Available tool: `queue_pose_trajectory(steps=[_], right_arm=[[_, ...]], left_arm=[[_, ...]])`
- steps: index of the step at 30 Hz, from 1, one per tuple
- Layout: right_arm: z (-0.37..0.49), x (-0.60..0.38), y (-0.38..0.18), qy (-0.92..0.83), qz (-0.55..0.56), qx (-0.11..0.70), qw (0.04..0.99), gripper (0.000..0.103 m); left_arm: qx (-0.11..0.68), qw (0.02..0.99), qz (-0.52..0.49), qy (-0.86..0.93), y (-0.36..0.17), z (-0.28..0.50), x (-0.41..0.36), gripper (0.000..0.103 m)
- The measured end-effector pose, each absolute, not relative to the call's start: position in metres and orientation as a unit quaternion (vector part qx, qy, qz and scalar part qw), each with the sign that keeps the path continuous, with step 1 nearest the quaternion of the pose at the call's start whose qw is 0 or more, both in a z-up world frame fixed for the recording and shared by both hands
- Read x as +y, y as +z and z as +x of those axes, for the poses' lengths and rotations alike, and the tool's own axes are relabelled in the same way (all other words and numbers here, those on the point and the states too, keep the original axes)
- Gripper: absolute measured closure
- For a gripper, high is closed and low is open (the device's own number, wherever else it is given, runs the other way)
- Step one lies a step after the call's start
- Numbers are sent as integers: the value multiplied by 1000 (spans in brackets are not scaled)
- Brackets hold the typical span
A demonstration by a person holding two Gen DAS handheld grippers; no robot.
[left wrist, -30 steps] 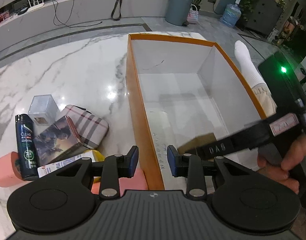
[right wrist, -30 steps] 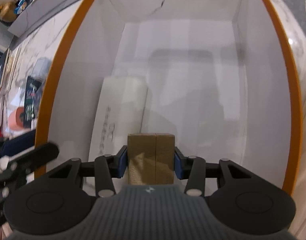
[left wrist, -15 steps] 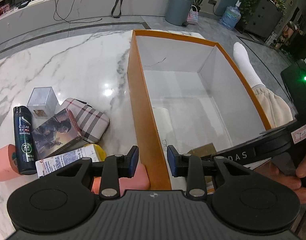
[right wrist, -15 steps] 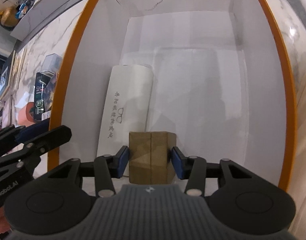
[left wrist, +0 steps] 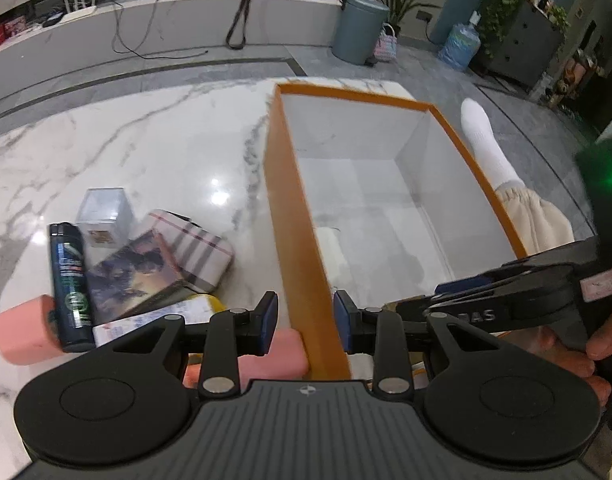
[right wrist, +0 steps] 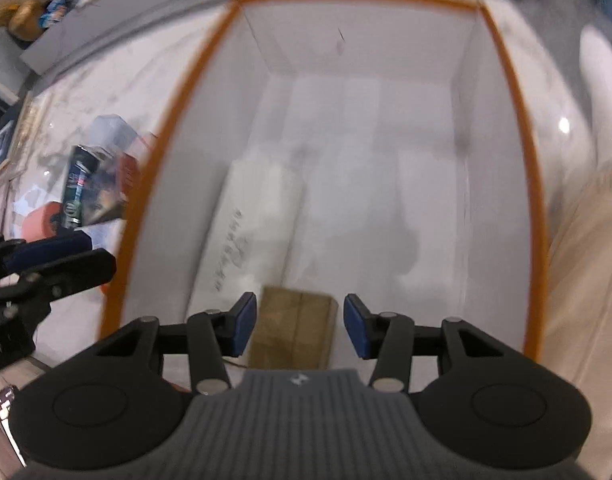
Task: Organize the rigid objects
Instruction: 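Move the left gripper to the pink cylinder and grasp it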
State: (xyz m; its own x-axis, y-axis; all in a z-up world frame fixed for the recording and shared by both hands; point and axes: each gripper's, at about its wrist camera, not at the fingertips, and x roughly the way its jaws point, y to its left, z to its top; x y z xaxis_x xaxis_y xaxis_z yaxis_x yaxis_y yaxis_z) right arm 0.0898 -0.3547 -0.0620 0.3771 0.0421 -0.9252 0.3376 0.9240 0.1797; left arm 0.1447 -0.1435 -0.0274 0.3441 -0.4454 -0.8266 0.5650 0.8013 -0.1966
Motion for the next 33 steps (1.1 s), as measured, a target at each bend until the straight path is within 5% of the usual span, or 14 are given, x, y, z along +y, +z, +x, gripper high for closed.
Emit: queue_pose_trajectory(steps=[8,17,25,33], right_arm=[[88,-307,-11,-8,99,442,891,55],[124,-245,-23,65,51,449,890,55],[180,-214,-61,72,16,481,873,54],[232,-215,-86,66,8,504,861,41]], left_arm=[[458,843,78,-270,-3,147,-94,67],[460,856,100,-212,-11,169,-26,66],[453,854,132,-217,-45,196,8,40],[435,812,244,-304,-82,217,15,18]])
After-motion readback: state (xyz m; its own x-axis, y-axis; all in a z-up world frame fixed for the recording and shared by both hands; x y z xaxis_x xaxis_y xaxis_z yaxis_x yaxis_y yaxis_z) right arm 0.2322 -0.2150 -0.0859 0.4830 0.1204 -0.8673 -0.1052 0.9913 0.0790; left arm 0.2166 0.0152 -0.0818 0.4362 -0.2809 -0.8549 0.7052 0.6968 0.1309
